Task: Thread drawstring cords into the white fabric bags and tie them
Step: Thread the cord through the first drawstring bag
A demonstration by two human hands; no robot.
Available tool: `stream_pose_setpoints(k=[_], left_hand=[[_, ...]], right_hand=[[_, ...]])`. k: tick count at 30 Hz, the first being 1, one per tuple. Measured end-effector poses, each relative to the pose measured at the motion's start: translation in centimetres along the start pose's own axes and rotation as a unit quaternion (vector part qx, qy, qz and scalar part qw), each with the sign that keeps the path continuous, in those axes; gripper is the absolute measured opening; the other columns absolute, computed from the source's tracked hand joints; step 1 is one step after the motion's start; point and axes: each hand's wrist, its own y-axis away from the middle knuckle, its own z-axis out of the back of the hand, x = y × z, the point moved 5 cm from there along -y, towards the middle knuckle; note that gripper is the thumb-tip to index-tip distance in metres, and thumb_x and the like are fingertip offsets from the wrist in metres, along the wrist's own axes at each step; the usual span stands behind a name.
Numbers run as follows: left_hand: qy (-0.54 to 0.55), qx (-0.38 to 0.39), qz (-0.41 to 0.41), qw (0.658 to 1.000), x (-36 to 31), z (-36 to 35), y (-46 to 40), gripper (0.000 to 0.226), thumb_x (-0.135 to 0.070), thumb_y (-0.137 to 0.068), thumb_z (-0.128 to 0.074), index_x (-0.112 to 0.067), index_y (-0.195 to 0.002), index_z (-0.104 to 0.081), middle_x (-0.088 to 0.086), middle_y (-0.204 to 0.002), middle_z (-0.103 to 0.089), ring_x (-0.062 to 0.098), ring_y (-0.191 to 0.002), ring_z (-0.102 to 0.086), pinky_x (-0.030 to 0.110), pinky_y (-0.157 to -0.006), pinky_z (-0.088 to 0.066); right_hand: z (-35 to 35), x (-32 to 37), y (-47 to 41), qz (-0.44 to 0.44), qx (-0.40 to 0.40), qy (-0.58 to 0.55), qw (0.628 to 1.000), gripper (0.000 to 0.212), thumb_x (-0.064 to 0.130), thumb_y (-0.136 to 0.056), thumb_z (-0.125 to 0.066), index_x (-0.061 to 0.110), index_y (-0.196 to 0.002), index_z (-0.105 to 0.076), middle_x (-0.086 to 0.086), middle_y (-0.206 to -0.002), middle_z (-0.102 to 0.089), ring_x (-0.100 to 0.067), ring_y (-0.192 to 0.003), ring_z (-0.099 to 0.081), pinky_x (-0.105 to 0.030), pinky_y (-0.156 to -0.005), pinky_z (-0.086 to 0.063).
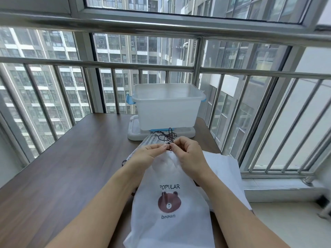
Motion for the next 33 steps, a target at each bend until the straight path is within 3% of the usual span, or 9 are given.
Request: stream_pose_setpoints(k=[4, 7, 10, 16, 21, 24, 27, 30, 33], left_hand=[[0.005, 0.030, 0.007, 1.000, 0.2, -0.3, 0.0, 0.017, -0.020, -0.094, -0.065, -0.008, -0.103, -0.074, 0.006, -0.092, -0.076, 0.009, -0.075, -0.069, 0.016, -0.063, -0.053], [-0.066, 0.001, -0.067, 0.996, -0.3, 0.1, -0.3, 0.008, -0.013, -0.093, -0.066, -0.010, -0.092, -0.074, 0.000, -0.083, -0.075, 0.007, -0.073, -0.066, 0.015, -0.067, -0.051], [-0.123, -0.034, -0.127, 0.984, -0.6, 0.3, -0.5, 0.013, -0.005, -0.088, -0.072, -0.016, -0.080, -0.072, -0.005, -0.072, -0.074, 0.002, -0.066, -0.064, 0.015, -0.066, -0.048], [-0.174, -0.079, -0.163, 0.968, -0.8, 0.7, -0.2, 0.029, -0.004, -0.078, -0.080, -0.017, -0.096, -0.061, 0.003, -0.077, -0.077, 0.014, -0.071, -0.073, 0.024, -0.065, -0.052], [-0.286, -0.087, -0.263, 0.917, -1.5, -0.1, 0.8, 0.023, -0.004, -0.077, -0.080, -0.019, -0.081, -0.063, -0.002, -0.070, -0.074, 0.011, -0.066, -0.072, 0.026, -0.065, -0.059], [-0.340, -0.084, -0.335, 0.875, -1.9, -0.3, 0.9, 0.025, -0.006, -0.075, -0.084, -0.025, -0.078, -0.069, -0.009, -0.071, -0.074, 0.000, -0.068, -0.070, 0.024, -0.068, -0.059], [-0.364, -0.059, -0.407, 0.836, -2.3, -0.5, 1.1, 0.020, -0.006, -0.074, -0.085, -0.021, -0.087, -0.080, -0.023, -0.081, -0.071, -0.007, -0.073, -0.067, 0.016, -0.067, -0.055], [-0.377, -0.060, -0.451, 0.807, -2.4, -0.5, 1.0, 0.020, -0.009, -0.078, -0.082, -0.022, -0.093, -0.081, -0.017, -0.086, -0.071, 0.001, -0.076, -0.066, 0.018, -0.065, -0.052], [-0.396, -0.083, -0.434, 0.805, -2.3, -0.6, 0.6, 0.010, -0.009, -0.086, -0.075, -0.020, -0.087, -0.076, -0.012, -0.086, -0.065, 0.009, -0.080, -0.061, 0.018, -0.067, -0.048]], right_hand=[[-0.1, -0.5, 0.0, -0.017, 0.017, -0.034, 0.999, 0.018, 0.018, -0.094, -0.071, 0.005, -0.082, -0.069, 0.005, -0.066, -0.062, -0.006, -0.060, -0.048, -0.020, -0.060, -0.040], [0.0, -0.7, -0.1, -0.015, 0.026, -0.022, 0.999, 0.016, 0.017, -0.094, -0.071, 0.005, -0.083, -0.070, 0.007, -0.065, -0.061, -0.004, -0.059, -0.048, -0.017, -0.058, -0.039], [0.1, -0.9, -0.2, -0.028, 0.057, -0.030, 0.998, 0.017, 0.016, -0.095, -0.068, 0.004, -0.084, -0.071, -0.002, -0.074, -0.064, -0.008, -0.066, -0.052, -0.022, -0.063, -0.041], [0.0, -1.2, -0.2, -0.059, 0.109, -0.040, 0.991, 0.024, 0.012, -0.099, -0.062, 0.009, -0.076, -0.069, 0.010, -0.060, -0.055, 0.001, -0.051, -0.041, -0.014, -0.053, -0.033], [0.1, -1.4, -0.1, -0.099, 0.139, -0.065, 0.983, 0.033, 0.014, -0.100, -0.061, 0.020, -0.068, -0.066, 0.011, -0.058, -0.055, 0.000, -0.049, -0.041, -0.015, -0.051, -0.033], [-0.1, -1.3, 0.1, -0.116, 0.151, -0.088, 0.978, 0.021, 0.028, -0.094, -0.067, 0.013, -0.079, -0.073, -0.007, -0.076, -0.061, -0.018, -0.068, -0.051, -0.031, -0.064, -0.038], [-0.2, -1.2, 0.4, -0.153, 0.156, -0.118, 0.969, 0.027, 0.034, -0.091, -0.069, 0.007, -0.088, -0.071, -0.015, -0.081, -0.052, -0.022, -0.062, -0.040, -0.030, -0.053, -0.029], [-0.2, -1.4, 0.4, -0.173, 0.155, -0.150, 0.961, 0.031, 0.026, -0.097, -0.065, -0.005, -0.100, -0.068, -0.012, -0.074, -0.047, -0.021, -0.054, -0.033, -0.031, -0.052, -0.019], [-0.1, -1.7, 0.4, -0.184, 0.141, -0.147, 0.962, 0.031, 0.021, -0.101, -0.060, -0.010, -0.104, -0.066, -0.009, -0.070, -0.044, -0.012, -0.049, -0.029, -0.025, -0.046, -0.020]])
